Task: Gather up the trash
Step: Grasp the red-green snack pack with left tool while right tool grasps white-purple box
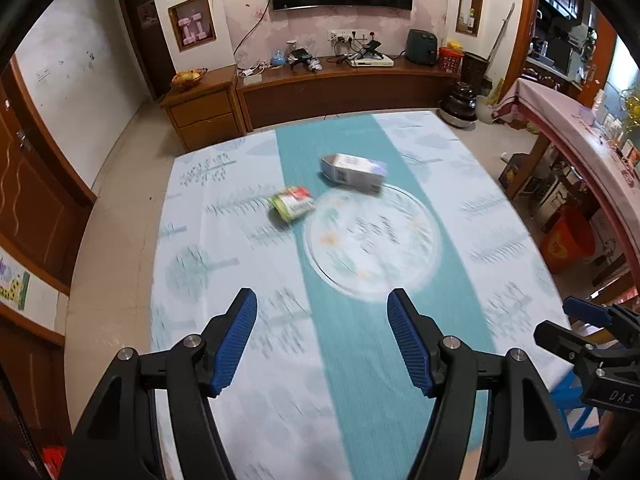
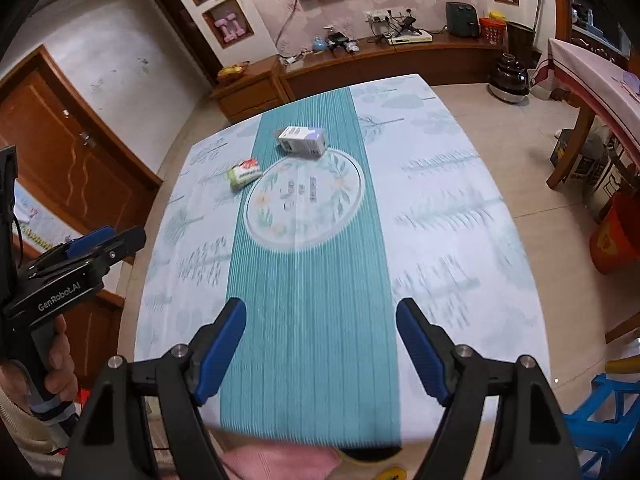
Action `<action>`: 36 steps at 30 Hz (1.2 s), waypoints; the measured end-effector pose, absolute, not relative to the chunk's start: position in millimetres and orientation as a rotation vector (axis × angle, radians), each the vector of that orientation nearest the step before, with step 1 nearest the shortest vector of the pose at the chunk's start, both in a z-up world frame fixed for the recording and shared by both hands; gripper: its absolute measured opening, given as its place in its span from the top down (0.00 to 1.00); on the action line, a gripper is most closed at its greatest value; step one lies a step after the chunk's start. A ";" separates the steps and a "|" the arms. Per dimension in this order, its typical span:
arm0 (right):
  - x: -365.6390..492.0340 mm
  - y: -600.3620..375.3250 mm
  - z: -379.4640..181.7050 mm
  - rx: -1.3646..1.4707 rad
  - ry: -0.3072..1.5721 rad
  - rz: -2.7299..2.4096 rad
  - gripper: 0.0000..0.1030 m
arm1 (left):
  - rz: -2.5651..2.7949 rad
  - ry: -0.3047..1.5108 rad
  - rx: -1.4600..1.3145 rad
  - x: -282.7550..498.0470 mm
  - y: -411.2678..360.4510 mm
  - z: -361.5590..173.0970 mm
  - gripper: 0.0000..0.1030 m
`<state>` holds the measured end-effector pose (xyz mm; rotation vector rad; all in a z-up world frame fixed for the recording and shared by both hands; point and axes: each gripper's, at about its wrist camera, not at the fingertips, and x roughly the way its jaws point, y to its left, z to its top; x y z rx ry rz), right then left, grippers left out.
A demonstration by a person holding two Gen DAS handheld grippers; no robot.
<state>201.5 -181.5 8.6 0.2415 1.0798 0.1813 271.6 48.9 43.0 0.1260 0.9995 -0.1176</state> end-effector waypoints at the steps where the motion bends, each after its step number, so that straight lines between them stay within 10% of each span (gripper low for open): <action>1: 215.9 -174.8 5.6 0.238 1.085 0.177 0.24 | -0.114 1.004 0.130 284.7 53.6 39.4 0.36; 31: 516.2 -45.3 -121.3 -0.418 1.142 0.310 0.25 | -0.332 1.346 0.288 526.9 75.0 -125.7 0.36; 36: 511.7 -49.6 -131.9 -0.367 1.211 0.327 0.65 | -0.369 1.394 0.264 534.0 73.1 -137.8 0.36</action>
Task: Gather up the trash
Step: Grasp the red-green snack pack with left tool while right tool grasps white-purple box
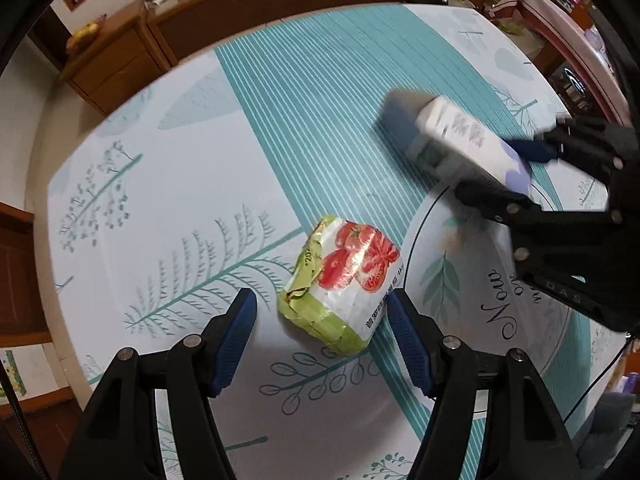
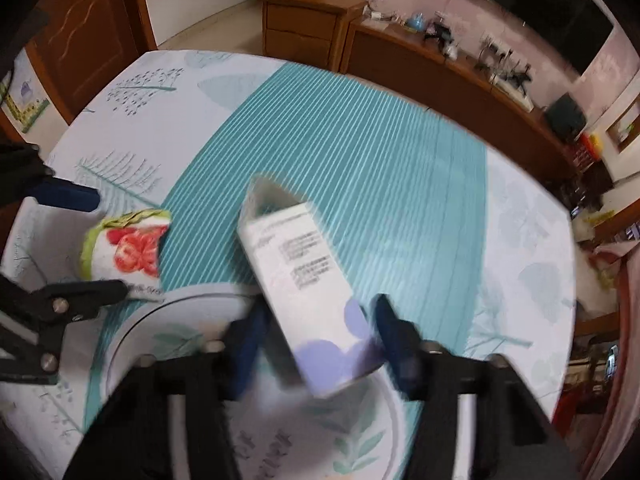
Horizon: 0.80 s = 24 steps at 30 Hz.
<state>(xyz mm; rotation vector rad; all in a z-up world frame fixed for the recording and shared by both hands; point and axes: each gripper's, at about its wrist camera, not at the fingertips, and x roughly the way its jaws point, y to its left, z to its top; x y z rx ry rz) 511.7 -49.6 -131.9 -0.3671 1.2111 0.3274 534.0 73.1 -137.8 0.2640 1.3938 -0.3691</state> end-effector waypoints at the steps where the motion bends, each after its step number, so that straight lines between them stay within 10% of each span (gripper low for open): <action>1: 509.6 -52.2 -132.4 -0.345 1.225 0.329 0.66 | -0.372 1.404 0.261 535.8 73.0 -141.1 0.36; 8: 479.0 -67.8 -133.8 -0.161 1.258 0.288 0.66 | -0.374 1.414 0.229 549.1 71.1 -152.1 0.36; 15: 440.5 -71.2 -131.8 -0.024 1.281 0.292 0.66 | -0.357 1.398 0.247 531.9 66.9 -144.8 0.80; 24: 383.5 -88.5 -108.8 0.164 1.254 0.281 0.67 | -0.347 1.345 0.220 464.2 63.7 -105.0 0.81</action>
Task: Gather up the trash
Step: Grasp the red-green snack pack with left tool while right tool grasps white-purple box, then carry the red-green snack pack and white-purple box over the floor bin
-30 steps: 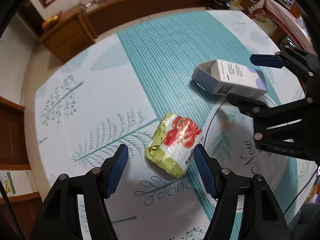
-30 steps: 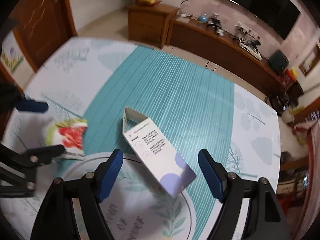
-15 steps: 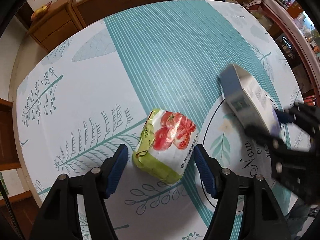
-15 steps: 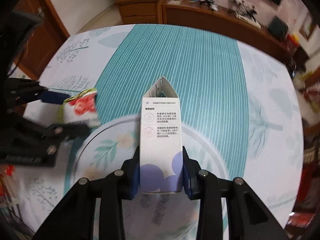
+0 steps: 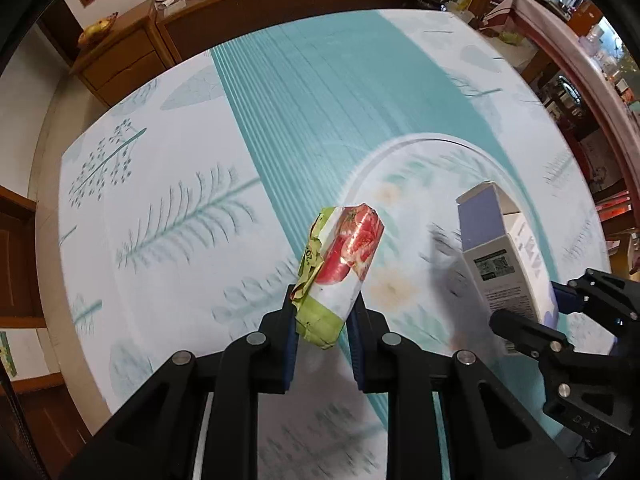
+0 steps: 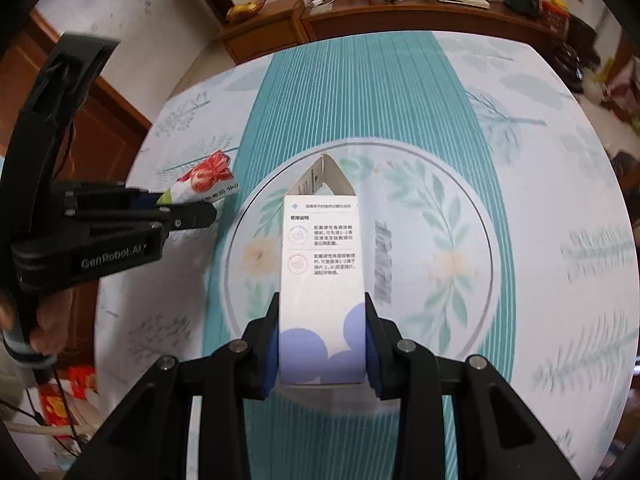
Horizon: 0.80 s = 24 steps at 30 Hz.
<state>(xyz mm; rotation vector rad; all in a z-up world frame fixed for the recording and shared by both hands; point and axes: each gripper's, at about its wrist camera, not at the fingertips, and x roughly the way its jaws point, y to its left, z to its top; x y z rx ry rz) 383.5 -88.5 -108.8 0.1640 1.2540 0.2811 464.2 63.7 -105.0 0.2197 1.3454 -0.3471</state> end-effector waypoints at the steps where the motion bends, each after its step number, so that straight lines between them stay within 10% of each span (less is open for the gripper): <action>1: 377.9 -90.3 -105.7 0.174 1.251 0.281 0.67 | -0.350 1.338 0.212 455.2 63.0 -98.1 0.81; 24: 146.3 -237.1 1.8 0.363 1.072 0.484 0.67 | -0.176 1.032 0.021 153.6 -33.1 75.8 0.81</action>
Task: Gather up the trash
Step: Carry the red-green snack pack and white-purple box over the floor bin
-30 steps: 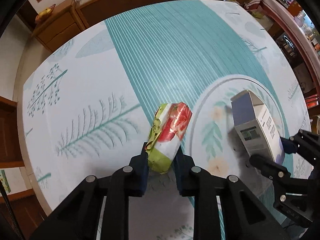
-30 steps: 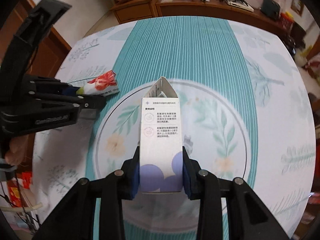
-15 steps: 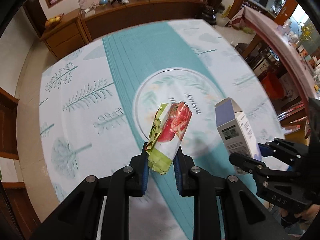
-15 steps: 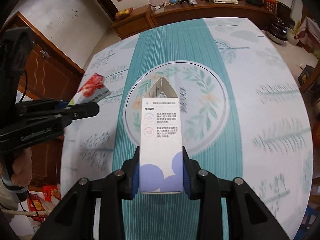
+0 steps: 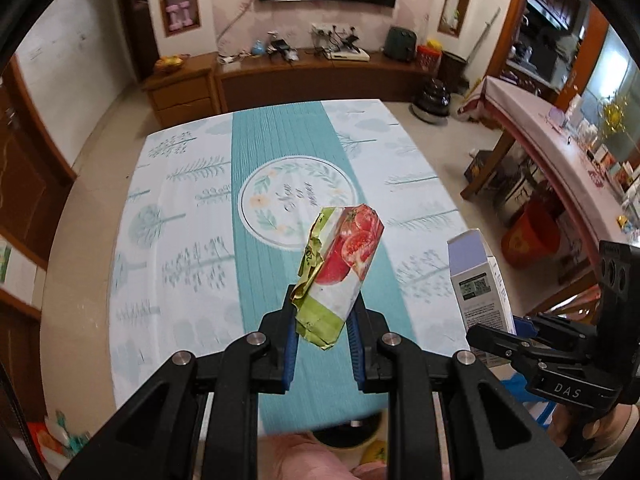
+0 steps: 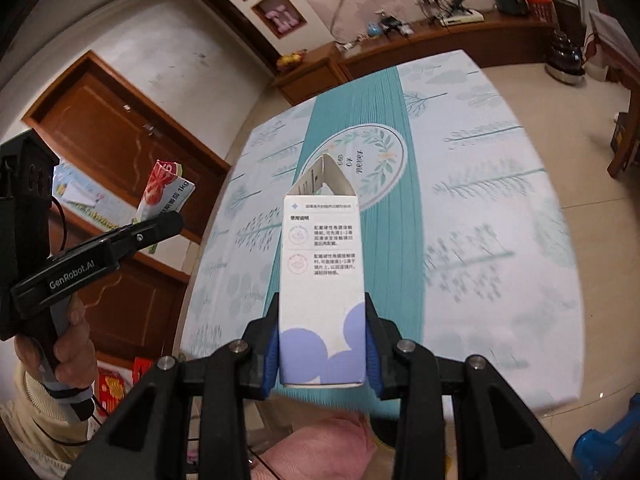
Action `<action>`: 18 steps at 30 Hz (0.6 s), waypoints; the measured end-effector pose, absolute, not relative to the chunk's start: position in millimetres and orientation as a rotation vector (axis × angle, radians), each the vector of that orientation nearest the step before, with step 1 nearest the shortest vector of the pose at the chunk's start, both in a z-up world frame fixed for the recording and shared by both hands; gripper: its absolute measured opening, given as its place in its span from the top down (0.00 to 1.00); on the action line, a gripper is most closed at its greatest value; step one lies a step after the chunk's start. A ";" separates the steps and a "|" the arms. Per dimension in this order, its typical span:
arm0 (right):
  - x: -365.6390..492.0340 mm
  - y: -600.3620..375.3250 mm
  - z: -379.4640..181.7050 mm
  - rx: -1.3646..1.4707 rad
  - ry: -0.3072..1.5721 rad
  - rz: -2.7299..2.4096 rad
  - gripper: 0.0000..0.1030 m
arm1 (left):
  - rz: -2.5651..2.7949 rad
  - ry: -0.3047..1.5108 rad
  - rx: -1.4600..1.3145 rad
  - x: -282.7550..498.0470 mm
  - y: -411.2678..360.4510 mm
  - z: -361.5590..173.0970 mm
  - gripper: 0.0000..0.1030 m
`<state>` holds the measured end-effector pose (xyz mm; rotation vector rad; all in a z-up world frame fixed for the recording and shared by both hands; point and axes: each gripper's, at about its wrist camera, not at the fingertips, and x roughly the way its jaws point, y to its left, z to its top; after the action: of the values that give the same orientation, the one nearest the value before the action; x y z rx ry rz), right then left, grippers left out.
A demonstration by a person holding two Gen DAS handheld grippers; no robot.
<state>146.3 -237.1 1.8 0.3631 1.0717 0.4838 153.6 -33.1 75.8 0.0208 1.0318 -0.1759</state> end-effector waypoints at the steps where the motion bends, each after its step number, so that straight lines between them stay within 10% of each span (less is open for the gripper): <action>1: 137.1 -242.9 4.3 0.358 1.066 0.489 0.67 | -0.171 1.028 0.018 142.9 -37.0 77.9 0.81; 18: 4.7 -265.2 14.3 0.277 1.087 0.522 0.67 | -0.149 1.142 0.094 0.4 -71.0 57.1 0.81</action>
<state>4.7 -265.2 14.3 0.2770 1.0871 0.5223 0.4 -71.0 57.1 0.0942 1.1422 -0.1494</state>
